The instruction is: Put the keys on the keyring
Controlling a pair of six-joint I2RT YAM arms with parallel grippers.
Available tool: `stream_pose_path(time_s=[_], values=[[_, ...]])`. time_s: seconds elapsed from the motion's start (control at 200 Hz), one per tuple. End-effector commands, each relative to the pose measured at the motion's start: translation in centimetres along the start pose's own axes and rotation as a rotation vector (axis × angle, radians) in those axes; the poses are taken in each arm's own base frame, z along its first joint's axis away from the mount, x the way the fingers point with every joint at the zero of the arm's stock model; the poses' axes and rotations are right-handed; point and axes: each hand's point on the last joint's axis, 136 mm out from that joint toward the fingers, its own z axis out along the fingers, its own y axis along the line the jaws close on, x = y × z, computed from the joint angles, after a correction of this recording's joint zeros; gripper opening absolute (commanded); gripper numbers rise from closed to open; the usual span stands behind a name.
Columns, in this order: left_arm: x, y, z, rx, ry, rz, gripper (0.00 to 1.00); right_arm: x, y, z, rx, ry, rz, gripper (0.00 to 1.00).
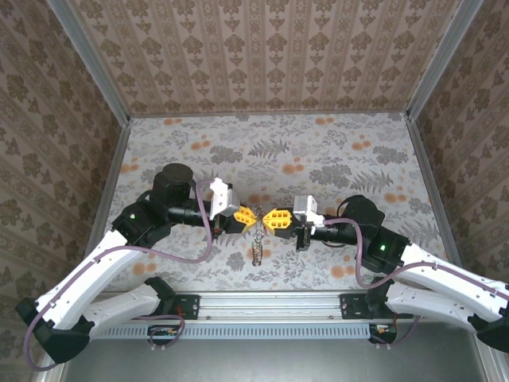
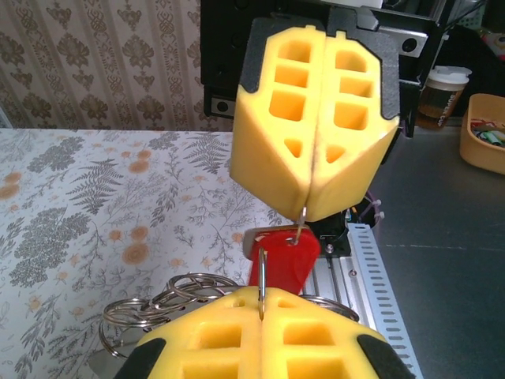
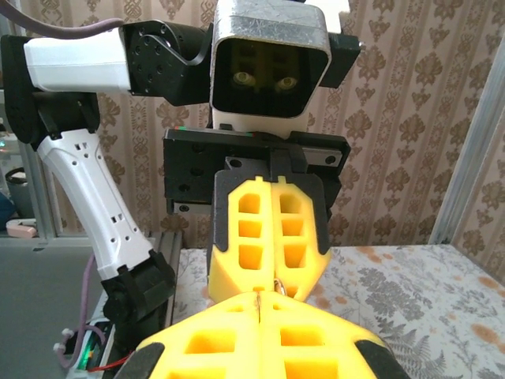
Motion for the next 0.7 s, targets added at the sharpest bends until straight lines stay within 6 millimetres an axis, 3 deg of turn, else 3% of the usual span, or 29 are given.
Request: stream_pose_path(time_s=[0.0,0.695], values=[[-1.42,-0.44,-0.55,0.009,-0.054,0.044,0.00,-1.03,-0.69,-0.19,0.052,-0.063,-0.041,0.00],[-1.57,-0.33,-0.67,0.010,-0.065,0.038,0.00,-1.19,-0.84,-0.02,0.072,-0.084,-0.069,0.00]])
